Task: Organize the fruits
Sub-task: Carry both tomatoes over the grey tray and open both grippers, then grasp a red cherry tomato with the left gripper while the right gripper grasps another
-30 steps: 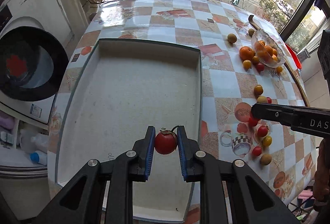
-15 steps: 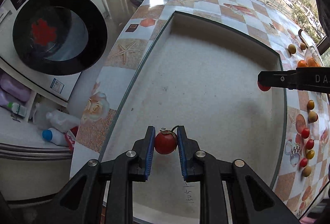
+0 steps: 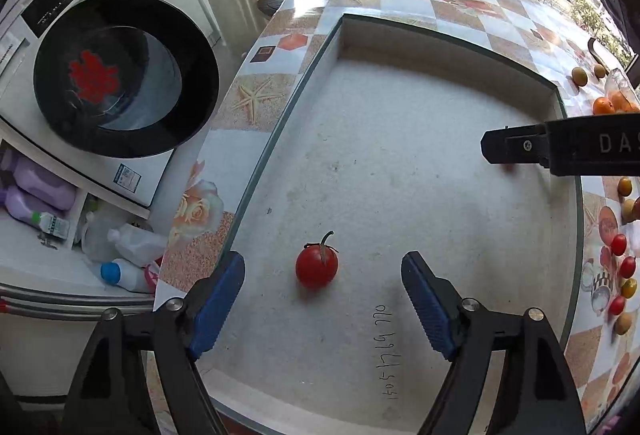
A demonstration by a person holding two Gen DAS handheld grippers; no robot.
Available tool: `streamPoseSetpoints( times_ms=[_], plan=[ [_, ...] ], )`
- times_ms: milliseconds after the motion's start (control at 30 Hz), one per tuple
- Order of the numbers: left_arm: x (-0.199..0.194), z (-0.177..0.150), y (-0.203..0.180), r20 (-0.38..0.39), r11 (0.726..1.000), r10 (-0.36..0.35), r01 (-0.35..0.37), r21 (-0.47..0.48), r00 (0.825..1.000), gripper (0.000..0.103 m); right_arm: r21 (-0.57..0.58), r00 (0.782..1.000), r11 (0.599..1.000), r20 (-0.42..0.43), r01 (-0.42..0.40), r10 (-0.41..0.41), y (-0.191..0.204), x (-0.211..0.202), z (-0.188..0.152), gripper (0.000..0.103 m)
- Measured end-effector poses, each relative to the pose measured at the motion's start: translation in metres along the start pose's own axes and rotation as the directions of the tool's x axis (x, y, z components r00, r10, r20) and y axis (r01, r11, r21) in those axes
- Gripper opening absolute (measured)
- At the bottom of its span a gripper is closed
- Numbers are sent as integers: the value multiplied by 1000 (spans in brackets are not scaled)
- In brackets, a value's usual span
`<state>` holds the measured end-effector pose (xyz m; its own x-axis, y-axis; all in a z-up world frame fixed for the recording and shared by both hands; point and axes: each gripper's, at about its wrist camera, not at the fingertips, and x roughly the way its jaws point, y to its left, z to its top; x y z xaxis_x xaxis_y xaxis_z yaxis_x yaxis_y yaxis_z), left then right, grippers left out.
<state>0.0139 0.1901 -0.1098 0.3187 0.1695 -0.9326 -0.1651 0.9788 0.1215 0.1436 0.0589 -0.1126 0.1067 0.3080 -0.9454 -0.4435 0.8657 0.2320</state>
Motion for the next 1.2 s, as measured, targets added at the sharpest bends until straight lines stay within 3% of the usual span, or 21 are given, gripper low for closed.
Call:
streamPoseSetpoints(
  times_ms=[167, 333, 500, 700, 867, 1200],
  plan=[
    [-7, 1, -8, -5, 1000, -11, 12, 19, 1000, 82, 15, 998, 1000, 55, -8, 7, -8, -28, -10, 80],
    [-27, 1, -32, 23, 997, -38, 37, 67, 999, 82, 78, 994, 996, 101, 39, -47, -33, -58, -39, 80],
    [-43, -1, -65, 38, 989, -83, 78, 128, 996, 82, 170, 981, 976, 116, 135, -156, -75, -75, -72, 80],
    [-64, -4, -109, 63, 970, -143, 127, 209, 988, 82, 296, 952, 917, 63, 268, -298, -132, -76, -108, 80],
    [-71, -6, -144, 52, 950, -200, 181, 254, 978, 82, 358, 952, 889, 0, 284, -305, -165, -66, -127, 80],
    [-58, -36, -204, -22, 888, -271, 258, 381, 962, 82, 408, 954, 868, -21, 282, -300, -194, -75, -161, 80]
  ],
)
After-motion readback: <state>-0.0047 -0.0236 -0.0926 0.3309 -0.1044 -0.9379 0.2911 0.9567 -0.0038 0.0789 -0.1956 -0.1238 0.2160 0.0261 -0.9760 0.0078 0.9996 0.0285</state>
